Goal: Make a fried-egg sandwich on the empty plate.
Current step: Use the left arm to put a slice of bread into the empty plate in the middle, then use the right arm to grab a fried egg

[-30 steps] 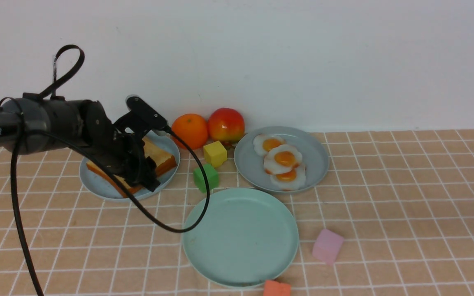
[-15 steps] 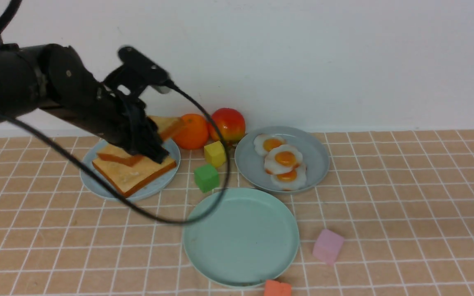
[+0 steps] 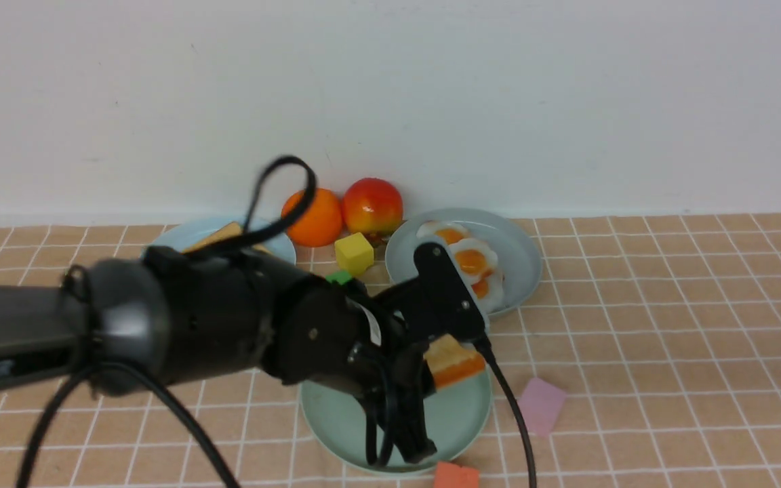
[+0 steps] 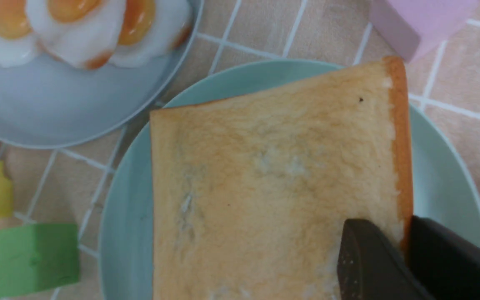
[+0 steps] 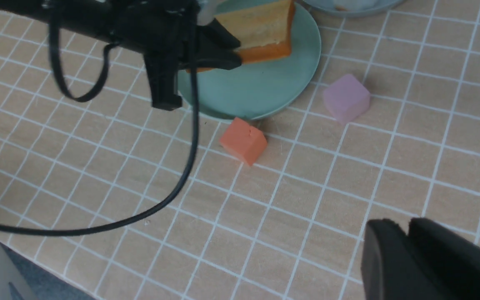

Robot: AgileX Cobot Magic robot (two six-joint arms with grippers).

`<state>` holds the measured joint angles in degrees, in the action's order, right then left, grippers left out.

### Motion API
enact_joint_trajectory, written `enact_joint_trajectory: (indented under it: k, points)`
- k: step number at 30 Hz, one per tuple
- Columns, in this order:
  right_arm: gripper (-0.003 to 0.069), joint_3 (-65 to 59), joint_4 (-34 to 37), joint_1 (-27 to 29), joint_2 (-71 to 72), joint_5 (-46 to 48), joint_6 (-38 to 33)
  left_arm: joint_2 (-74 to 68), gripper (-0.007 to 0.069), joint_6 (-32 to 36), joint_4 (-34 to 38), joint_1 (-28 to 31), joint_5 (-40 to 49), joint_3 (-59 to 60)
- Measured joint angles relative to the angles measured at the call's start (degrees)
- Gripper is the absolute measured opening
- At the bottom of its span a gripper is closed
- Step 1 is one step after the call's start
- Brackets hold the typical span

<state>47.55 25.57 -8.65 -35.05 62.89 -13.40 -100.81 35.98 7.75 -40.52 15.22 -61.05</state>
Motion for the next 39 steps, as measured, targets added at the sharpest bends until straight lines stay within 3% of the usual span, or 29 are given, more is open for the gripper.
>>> enact_joint_trajectory:
  k: [7, 12, 17, 21, 23, 24, 25, 27, 30, 32, 39]
  points:
    - [0.0108, 0.0, -0.22, 0.0, 0.0, 1.3, 0.0, -2.87, 0.0122, -0.11, -0.32, 0.0, -0.41, 0.05]
    - [0.0158, 0.0, -0.36, 0.0, 0.0, 1.19, 0.05, -2.79, 0.0298, -0.11, -0.2, 0.0, -0.13, 0.05]
    - [0.0295, 0.0, -0.42, 0.0, -0.64, -4.41, 0.05, 0.86, 0.0515, -3.49, 1.29, 0.0, 4.48, 0.1]
    - [0.0363, 0.11, 1.17, 0.0, -3.87, -10.26, 0.05, 7.05, 0.0564, -11.15, 4.18, 0.0, 9.14, 0.1]
    - [0.0377, 0.3, 3.2, 0.0, -7.83, -13.2, -0.94, 14.27, 0.0504, -18.72, 5.41, 0.0, 12.07, 0.1]
    - [0.0375, 0.3, 4.33, 0.0, -11.12, -14.86, -2.27, 18.54, 0.0426, -22.44, 5.46, 0.0, 12.9, 0.1]
    - [0.0375, 0.3, 4.56, 0.0, -11.12, -15.13, -2.52, 19.27, 0.0426, -22.87, 5.46, 0.0, 12.9, 0.1]
    - [0.0358, 0.3, 8.29, 0.0, -19.58, -19.45, -6.45, 28.75, 0.0205, -26.1, 4.7, 0.0, 13.49, 0.53]
    - [0.0337, 1.02, 12.83, 0.0, -27.1, -23.15, -10.21, 37.67, 0.0019, -27.0, 4.23, 0.0, 13.83, 2.7]
    - [0.0327, 2.86, 15.84, 0.0, -33.42, -24.07, -12.32, 43.97, -0.0013, -27.83, 4.12, 0.0, 13.89, 5.64]
    - [0.0321, 14.01, 23.63, 0.0, -53.04, -23.72, -16.94, 61.44, -0.0013, -33.38, 4.12, 0.0, 8.75, 21.49]
